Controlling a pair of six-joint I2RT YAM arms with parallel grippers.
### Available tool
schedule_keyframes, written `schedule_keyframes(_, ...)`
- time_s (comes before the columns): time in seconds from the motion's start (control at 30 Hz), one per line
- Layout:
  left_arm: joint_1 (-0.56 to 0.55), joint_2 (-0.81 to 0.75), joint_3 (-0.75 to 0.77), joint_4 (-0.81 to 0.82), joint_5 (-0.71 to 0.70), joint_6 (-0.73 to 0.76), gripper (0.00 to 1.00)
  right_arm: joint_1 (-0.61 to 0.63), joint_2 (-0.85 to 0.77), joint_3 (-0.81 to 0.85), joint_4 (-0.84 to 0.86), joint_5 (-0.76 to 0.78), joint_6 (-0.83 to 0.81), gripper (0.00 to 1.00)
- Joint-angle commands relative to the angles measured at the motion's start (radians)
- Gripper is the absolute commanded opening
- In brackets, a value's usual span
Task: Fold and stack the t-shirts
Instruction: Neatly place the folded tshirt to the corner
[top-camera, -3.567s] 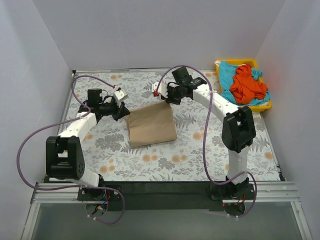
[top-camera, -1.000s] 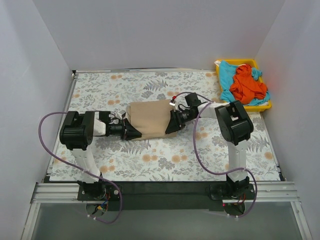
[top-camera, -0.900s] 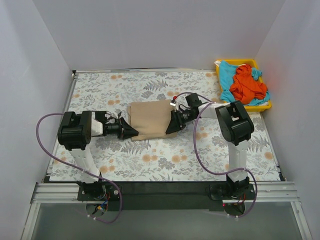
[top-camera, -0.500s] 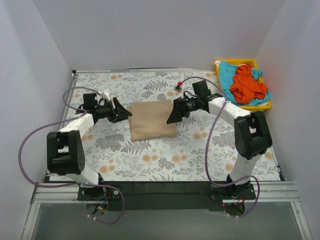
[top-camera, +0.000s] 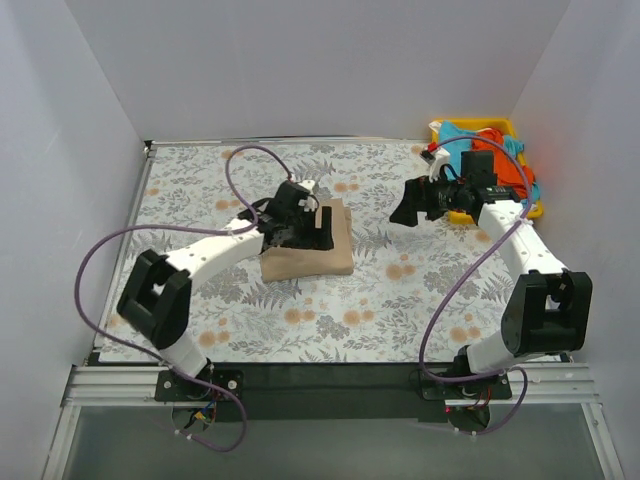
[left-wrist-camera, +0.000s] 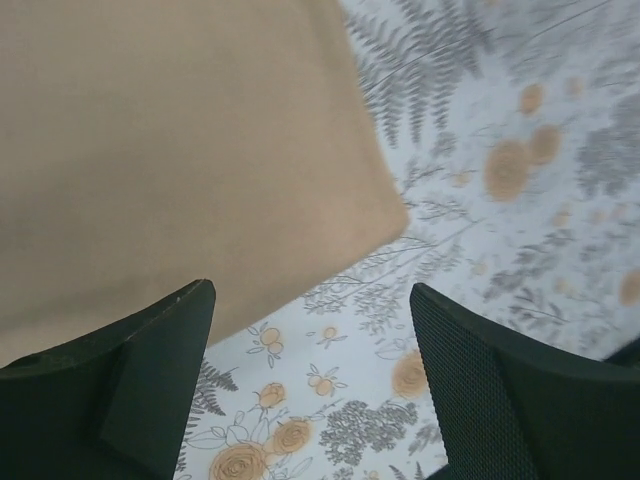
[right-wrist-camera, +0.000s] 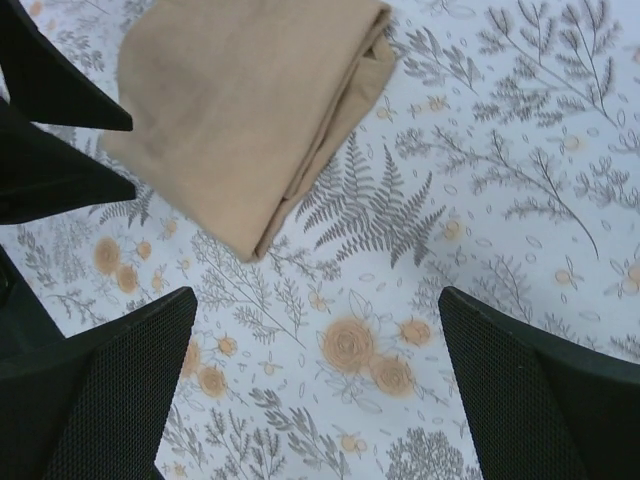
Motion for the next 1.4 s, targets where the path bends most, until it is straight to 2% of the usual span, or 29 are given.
schedule_keyframes(0.0, -0.043, 0.086, 0.068, -0.081, -0.217, -0.063, 0.72, -0.017, -0.072, -0.036, -0.057, 0.039, -0.050, 0.96)
schedule_keyframes(0.17, -0.055, 0.270, 0.112, -0.084, -0.281, -0.085, 0.71, -0.031, -0.106, -0.074, -0.063, 0.053, -0.075, 0.98)
schedule_keyframes(0.27, -0.021, 0.310, 0.082, -0.099, -0.280, -0.012, 0.67, -0.043, -0.106, -0.082, -0.064, 0.048, -0.084, 0.98)
schedule_keyframes(0.3, 0.000, 0.306, 0.063, -0.104, -0.222, 0.030, 0.67, -0.046, -0.107, -0.084, -0.067, 0.045, -0.090, 0.98)
schedule_keyframes(0.43, 0.201, 0.283, 0.009, -0.154, -0.129, 0.203, 0.64, -0.057, -0.116, -0.100, -0.067, 0.038, -0.116, 0.98)
schedule_keyframes(0.5, 0.250, 0.275, 0.006, -0.177, -0.123, 0.254, 0.63, -0.059, -0.120, -0.116, -0.067, 0.031, -0.128, 0.98)
schedule_keyframes(0.53, 0.300, 0.257, -0.001, -0.178, -0.064, 0.292, 0.63, -0.059, -0.120, -0.120, -0.067, 0.028, -0.135, 0.98)
schedule_keyframes(0.67, 0.374, 0.260, -0.003, -0.174, -0.085, 0.397, 0.63, -0.060, -0.118, -0.143, -0.066, 0.018, -0.145, 0.98)
schedule_keyframes(0.83, 0.489, 0.329, 0.074, -0.196, -0.083, 0.366, 0.58, -0.063, -0.130, -0.174, -0.066, 0.028, -0.165, 0.98)
schedule_keyframes(0.87, 0.503, 0.364, 0.086, -0.201, -0.097, 0.326, 0.51, -0.063, -0.132, -0.176, -0.066, 0.030, -0.170, 0.98)
schedule_keyframes(0.97, 0.556, 0.433, 0.157, -0.219, -0.138, 0.257, 0.44, -0.065, -0.138, -0.180, -0.067, 0.039, -0.173, 0.98)
schedule_keyframes(1.2, 0.625, 0.525, 0.290, -0.197, -0.203, 0.179, 0.48, -0.066, -0.135, -0.180, -0.069, 0.047, -0.178, 0.98)
schedule_keyframes(1.3, 0.674, 0.512, 0.338, -0.202, -0.172, 0.165, 0.51, -0.068, -0.130, -0.174, -0.072, 0.051, -0.181, 0.98)
schedule_keyframes(1.37, 0.680, 0.472, 0.333, -0.182, -0.062, 0.186, 0.54, -0.066, -0.127, -0.171, -0.075, 0.054, -0.182, 0.98)
